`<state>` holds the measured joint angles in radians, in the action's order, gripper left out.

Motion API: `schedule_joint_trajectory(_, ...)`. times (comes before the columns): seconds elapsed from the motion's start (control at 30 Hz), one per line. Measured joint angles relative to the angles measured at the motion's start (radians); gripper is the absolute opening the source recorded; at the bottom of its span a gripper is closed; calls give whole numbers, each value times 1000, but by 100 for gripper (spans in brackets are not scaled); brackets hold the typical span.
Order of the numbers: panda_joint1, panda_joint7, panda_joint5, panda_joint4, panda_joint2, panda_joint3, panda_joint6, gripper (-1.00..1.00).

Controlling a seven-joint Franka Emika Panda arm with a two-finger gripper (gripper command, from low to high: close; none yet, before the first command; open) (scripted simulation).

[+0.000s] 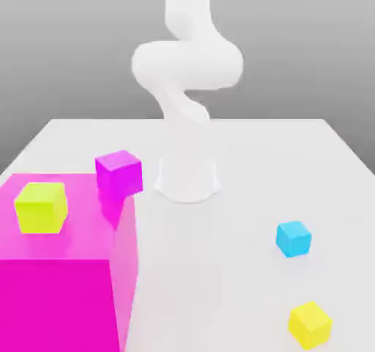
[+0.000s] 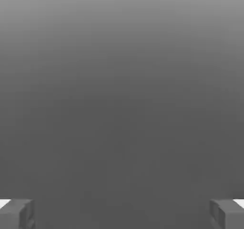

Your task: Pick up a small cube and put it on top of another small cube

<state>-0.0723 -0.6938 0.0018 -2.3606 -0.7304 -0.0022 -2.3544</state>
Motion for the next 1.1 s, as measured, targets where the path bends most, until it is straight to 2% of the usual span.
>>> schedule_joint_trajectory(0.43, -380, 597, 21, -333, 392, 16, -305, 0)
schedule_joint_trajectory(0.73, -583, 981, 18, -553, 657, 78, -513, 0)
schedule_joint_trajectory(0.83, -601, 992, -13, -557, 761, 76, -598, 0)
schedule_joint_trajectory(1.0, -648, 963, -58, -528, 942, 17, -746, 0)
schedule_joint_trajectory(1.03, -654, 961, -59, -524, 965, 10, -766, -100)
schedule_joint_trajectory(1.1, -654, 961, -59, -524, 965, 10, -765, -100)
